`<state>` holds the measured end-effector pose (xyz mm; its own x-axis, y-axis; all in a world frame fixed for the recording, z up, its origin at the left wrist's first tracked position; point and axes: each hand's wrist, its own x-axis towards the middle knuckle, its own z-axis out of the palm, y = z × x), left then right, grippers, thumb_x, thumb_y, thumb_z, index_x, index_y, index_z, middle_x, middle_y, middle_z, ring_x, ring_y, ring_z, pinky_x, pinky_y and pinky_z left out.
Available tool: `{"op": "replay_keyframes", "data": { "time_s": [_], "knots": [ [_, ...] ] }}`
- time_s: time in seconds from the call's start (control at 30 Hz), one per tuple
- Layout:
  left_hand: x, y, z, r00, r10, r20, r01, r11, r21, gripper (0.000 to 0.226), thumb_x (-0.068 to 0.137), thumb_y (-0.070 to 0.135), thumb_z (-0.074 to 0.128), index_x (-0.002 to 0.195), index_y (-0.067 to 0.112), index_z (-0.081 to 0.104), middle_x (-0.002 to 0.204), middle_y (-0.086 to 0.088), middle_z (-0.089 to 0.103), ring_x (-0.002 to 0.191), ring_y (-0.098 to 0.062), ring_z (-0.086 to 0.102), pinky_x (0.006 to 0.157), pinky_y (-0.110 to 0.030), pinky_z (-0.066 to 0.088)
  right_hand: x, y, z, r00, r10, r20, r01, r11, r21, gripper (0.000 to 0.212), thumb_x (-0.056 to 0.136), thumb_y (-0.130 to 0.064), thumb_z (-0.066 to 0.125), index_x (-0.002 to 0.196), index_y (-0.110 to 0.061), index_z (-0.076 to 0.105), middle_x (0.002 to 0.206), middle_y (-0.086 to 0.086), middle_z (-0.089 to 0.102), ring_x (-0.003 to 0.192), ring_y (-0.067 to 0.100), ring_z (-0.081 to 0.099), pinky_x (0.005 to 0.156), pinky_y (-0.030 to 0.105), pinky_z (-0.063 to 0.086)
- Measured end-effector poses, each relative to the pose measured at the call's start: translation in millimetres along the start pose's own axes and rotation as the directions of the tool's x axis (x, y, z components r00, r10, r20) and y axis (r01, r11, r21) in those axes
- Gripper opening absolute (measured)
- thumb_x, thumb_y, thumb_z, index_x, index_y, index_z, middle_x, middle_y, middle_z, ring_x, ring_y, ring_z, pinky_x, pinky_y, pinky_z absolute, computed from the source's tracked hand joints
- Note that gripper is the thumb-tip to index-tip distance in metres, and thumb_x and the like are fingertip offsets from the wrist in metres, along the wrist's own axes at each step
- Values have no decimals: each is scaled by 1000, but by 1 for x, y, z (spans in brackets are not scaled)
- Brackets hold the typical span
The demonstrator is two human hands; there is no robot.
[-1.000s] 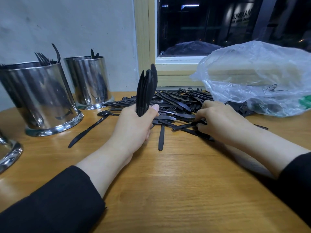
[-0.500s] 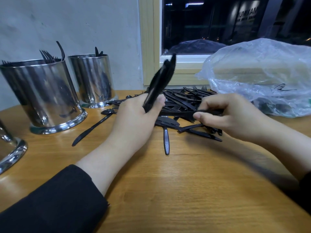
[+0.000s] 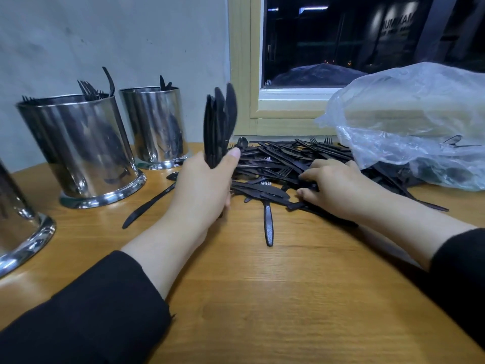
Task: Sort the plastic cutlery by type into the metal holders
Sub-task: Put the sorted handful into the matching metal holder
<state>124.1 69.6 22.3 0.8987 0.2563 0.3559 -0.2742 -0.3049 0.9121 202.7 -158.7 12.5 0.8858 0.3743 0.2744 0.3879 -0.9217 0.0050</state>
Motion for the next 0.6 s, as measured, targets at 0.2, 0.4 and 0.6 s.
{"op": "replay_keyframes", "data": {
  "time_s": [0.2,0.4,0.6],
  "knots": [
    [7,-1,-5,1000,-1,-23,0,999,-44,41,103,37,57,82,2,53,45,2,39,41,-19,41,53,-36,42,-1,-3,1,997,-12,-74,17,997,70,22,93,-38,63,110,-28,72,103,-6,59,106,19,57,93,40,36],
    [6,2,-8,989,144,-37,-140,986,90,45,104,36,53,68,10,61,53,-4,62,54,-21,62,68,-39,56,-13,-1,-16,977,9,-212,39,975,218,19,89,-32,66,105,-22,70,102,-5,62,95,18,59,86,36,47],
    [4,5,-11,978,207,-24,-197,957,213,36,103,42,52,83,23,74,89,-6,77,83,-20,69,78,-38,54,-28,-7,-38,946,-159,-282,254,906,338,17,91,-33,63,102,-25,74,94,-15,63,86,6,61,76,30,51]
  ]
}}
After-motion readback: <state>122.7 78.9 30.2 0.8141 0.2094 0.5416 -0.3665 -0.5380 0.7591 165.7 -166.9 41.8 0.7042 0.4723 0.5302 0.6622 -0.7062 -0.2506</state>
